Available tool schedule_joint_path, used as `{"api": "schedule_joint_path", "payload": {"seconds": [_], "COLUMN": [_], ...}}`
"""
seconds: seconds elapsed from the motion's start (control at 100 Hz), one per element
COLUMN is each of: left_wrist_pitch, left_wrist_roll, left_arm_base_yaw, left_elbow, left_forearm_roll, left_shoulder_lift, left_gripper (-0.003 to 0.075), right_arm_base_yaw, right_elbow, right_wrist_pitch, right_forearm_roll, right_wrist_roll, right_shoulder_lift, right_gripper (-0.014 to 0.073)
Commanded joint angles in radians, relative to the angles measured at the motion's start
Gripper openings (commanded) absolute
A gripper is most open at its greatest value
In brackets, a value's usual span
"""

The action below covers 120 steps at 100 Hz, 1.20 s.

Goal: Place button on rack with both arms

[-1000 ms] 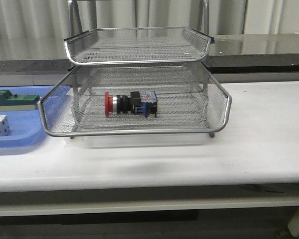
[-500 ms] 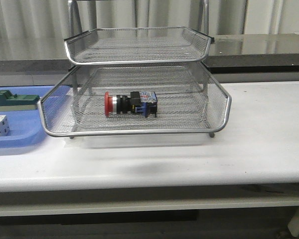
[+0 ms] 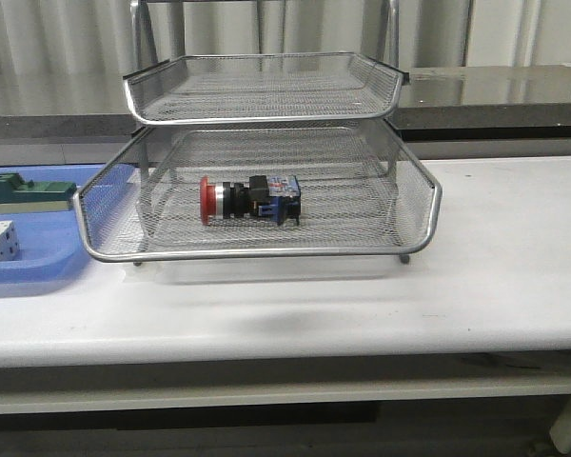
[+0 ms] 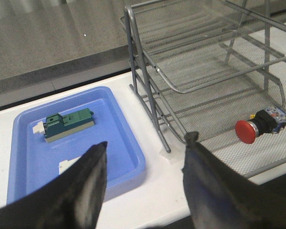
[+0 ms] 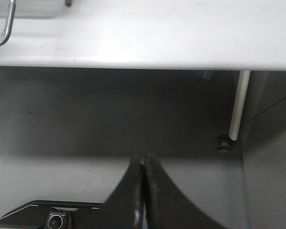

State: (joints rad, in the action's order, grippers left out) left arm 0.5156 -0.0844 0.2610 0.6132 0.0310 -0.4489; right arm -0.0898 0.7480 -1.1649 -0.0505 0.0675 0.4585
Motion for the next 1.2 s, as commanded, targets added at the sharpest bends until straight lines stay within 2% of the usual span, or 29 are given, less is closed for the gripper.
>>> {"api": "schedule_joint_path", "payload": {"seconds": [0.0, 0.2, 0.42, 0.56, 0.87, 1.19], "left_wrist_pitch": [-0.154, -0.261, -0.388, -0.423, -0.432, -0.432], "left_wrist_roll": [0.018, 0.018, 0.018, 0.018, 0.018, 0.018], "left_arm_base_yaw": [-0.004, -0.004, -0.004, -0.004, -0.004, -0.004], "left_elbow": [-0.049, -0.180, -0.278, -0.288, -0.288, -0.288], "left_forearm_roll": [0.002, 0.039, 0.043, 0.043, 0.043, 0.043], "left_shoulder_lift": [0.059, 0.171, 0.197, 0.197, 0.197, 0.197], "left_gripper": [0.0352, 0.0352, 0.0341, 0.0260, -0.0022, -0.0021], "right_arm_base_yaw": [0.000, 0.000, 0.000, 0.000, 0.000, 0.000], "right_elbow": [0.031, 0.031, 0.031, 0.031, 0.031, 0.031], "right_wrist_pitch": [0.052, 0.052, 0.052, 0.052, 0.052, 0.052], "right_forearm_roll": [-0.011, -0.011, -0.011, -0.011, -0.011, -0.011], "right_wrist_roll": [-0.002, -0.002, -0.002, -0.002, -0.002, -0.002], "right_shoulder_lift": [0.003, 0.003, 0.003, 0.003, 0.003, 0.003], "right_gripper": [-0.0069, -0.0069, -0.0069, -0.0069, -0.0069, -0.0069]}}
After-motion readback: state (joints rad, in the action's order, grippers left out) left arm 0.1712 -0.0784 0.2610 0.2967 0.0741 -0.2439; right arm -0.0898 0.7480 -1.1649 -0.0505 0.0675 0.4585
